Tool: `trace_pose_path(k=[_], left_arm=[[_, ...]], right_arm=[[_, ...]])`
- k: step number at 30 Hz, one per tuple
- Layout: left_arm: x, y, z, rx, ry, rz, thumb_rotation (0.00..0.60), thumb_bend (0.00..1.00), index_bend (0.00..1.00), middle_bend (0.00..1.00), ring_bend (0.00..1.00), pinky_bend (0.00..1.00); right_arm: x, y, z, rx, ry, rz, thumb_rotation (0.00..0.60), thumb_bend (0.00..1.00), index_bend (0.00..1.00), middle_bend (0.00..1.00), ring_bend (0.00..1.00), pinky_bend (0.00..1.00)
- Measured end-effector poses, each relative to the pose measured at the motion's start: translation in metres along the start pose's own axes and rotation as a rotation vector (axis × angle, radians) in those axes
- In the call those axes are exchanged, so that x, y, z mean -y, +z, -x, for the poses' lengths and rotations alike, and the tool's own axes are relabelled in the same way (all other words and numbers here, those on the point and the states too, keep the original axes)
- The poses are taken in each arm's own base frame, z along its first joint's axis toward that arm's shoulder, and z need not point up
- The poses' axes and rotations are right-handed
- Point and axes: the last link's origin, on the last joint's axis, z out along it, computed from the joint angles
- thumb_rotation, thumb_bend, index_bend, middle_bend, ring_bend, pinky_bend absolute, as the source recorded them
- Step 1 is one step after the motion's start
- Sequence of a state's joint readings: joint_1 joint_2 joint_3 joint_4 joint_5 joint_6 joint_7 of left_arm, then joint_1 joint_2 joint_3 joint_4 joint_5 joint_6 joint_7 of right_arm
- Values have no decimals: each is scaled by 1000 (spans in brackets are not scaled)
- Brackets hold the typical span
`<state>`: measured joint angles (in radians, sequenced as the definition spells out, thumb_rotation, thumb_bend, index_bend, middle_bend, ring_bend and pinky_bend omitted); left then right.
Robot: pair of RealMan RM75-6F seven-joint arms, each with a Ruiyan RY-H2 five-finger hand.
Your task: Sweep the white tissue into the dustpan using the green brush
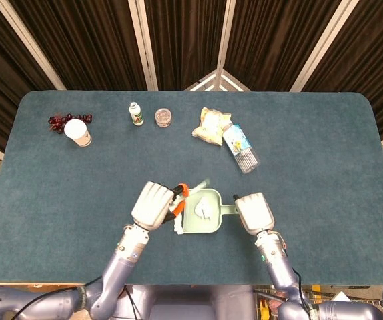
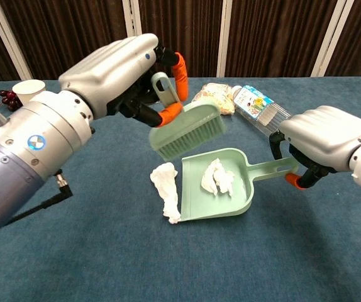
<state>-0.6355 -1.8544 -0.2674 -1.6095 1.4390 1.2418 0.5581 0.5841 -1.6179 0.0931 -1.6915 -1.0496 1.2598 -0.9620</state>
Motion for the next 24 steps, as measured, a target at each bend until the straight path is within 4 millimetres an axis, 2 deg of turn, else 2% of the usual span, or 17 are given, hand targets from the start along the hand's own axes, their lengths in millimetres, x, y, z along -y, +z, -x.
trace_pose_path(k=[3, 6, 10, 24], left_arm=[[11, -5, -3, 31, 31, -6, 600, 586, 767, 1000, 980, 1000], [14, -9, -2, 45, -15, -32, 600, 585, 770, 1000, 981, 1000], [17, -18, 3, 65, -73, -73, 600, 586, 779, 1000, 989, 1000], [23, -32, -1, 14, -18, -110, 600, 590, 796, 1000, 1000, 1000]], right_arm=[[1, 0, 2, 5, -1, 1, 600, 459, 576, 799, 809, 897], [2, 0, 3, 8, 2, 0, 600, 458, 576, 799, 809, 897], [2, -1, 4, 9, 0, 2, 600, 458, 575, 799, 809, 897], [0, -2, 2, 6, 17, 3, 600, 458, 576, 799, 809, 897]])
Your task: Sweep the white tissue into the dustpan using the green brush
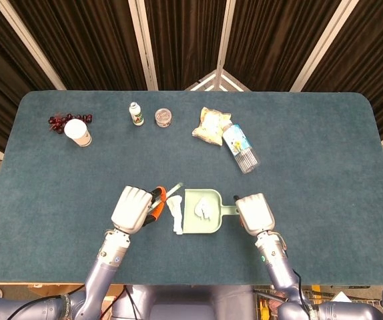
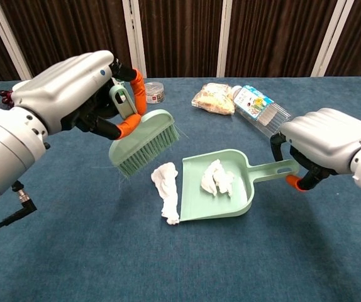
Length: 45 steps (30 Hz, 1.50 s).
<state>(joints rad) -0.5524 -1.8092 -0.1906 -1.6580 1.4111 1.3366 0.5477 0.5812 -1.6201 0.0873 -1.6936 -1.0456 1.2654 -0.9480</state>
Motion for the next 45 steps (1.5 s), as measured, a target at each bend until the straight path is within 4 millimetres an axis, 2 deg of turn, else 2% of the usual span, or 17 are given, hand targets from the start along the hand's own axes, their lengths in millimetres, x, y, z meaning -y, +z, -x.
trace_pose_path(k=[8, 22, 32, 39, 45], left_arm=[[-7, -3, 17, 11, -36, -3, 600, 591, 791, 1000, 1000, 1000], [-44, 8, 49, -5, -124, 10, 600, 591, 787, 1000, 1000, 1000], [-77, 20, 48, -52, -175, 58, 600, 590, 783, 1000, 1000, 1000], [-88, 23, 53, -52, -195, 54, 600, 589, 781, 1000, 1000, 1000], [-92, 26, 50, -73, -201, 65, 600, 586, 777, 1000, 998, 1000]], right_arm=[[4, -3, 5, 13, 2, -8, 600, 458, 576, 799, 809, 897], [0, -1, 7, 16, 4, 2, 600, 459, 576, 799, 809, 897], [0, 1, 6, 17, 11, 1, 600, 460, 576, 799, 809, 897], [-1, -2, 5, 15, 7, -3, 600, 459, 576, 799, 809, 897], [-2, -1, 4, 14, 12, 5, 600, 459, 576, 799, 809, 897]])
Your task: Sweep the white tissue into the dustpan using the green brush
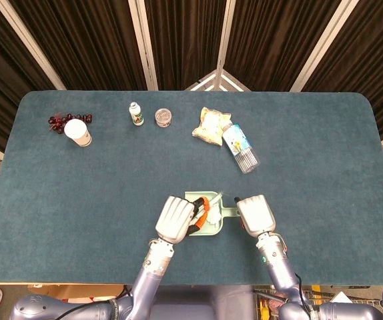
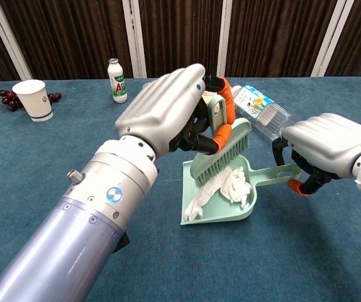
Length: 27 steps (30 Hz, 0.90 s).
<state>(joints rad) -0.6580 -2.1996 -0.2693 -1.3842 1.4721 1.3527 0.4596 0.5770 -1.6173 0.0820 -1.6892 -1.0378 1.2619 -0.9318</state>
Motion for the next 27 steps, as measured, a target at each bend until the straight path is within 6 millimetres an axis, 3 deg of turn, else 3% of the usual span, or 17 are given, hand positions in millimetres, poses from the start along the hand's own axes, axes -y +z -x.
trace_pose_path(k=[8, 27], left_arm=[[-4, 1, -6, -22, -26, 9, 600, 579, 775, 1000, 996, 1000], [10, 7, -29, -70, -40, 2, 600, 572, 774, 1000, 994, 1000]], right_arm=[[-2, 0, 2, 3, -4, 5, 600, 459, 576, 799, 809, 897], [-4, -3, 5, 10, -9, 13, 600, 459, 576, 799, 809, 897]])
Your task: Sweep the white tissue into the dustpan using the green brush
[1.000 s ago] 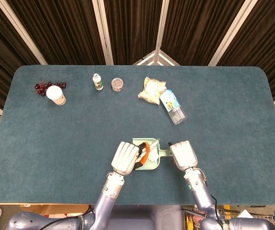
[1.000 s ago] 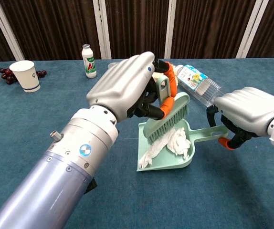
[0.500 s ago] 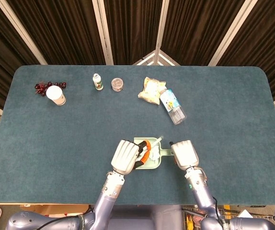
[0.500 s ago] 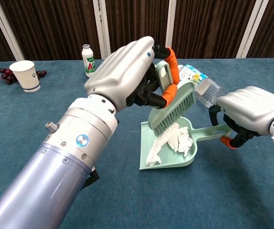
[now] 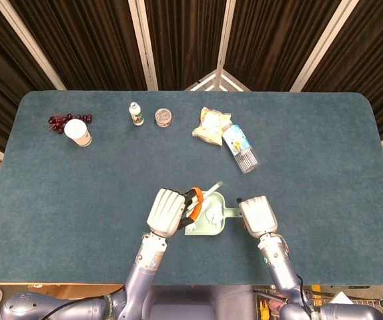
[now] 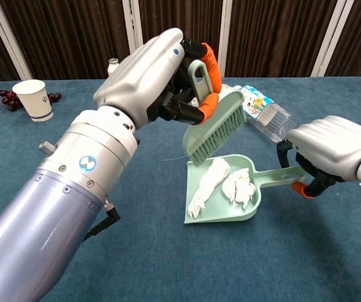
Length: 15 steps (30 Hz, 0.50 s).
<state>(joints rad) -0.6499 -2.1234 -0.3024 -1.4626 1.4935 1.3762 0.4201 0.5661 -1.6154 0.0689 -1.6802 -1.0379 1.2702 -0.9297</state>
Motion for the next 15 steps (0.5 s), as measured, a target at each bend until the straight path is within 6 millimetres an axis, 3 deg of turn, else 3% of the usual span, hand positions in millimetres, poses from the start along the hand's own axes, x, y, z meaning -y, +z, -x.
trace_pose_path(k=[4, 9, 11, 15], left_arm=[[7, 2, -8, -2, 47, 17, 600, 571, 778, 1000, 994, 1000], [26, 5, -27, -11, 174, 62, 600, 570, 780, 1000, 994, 1000], [33, 6, -34, -13, 202, 62, 600, 571, 781, 1000, 994, 1000], [46, 7, -47, -14, 231, 48, 600, 571, 781, 1000, 994, 1000]], right_arm=[[-2, -2, 1, 4, 1, 5, 600, 459, 515, 799, 809, 897], [-2, -1, 3, 16, -3, 9, 600, 458, 56, 799, 809, 897], [-2, -1, 3, 21, -10, 10, 600, 458, 3, 799, 804, 897], [-3, -3, 4, 32, -23, 15, 600, 458, 0, 799, 787, 897]])
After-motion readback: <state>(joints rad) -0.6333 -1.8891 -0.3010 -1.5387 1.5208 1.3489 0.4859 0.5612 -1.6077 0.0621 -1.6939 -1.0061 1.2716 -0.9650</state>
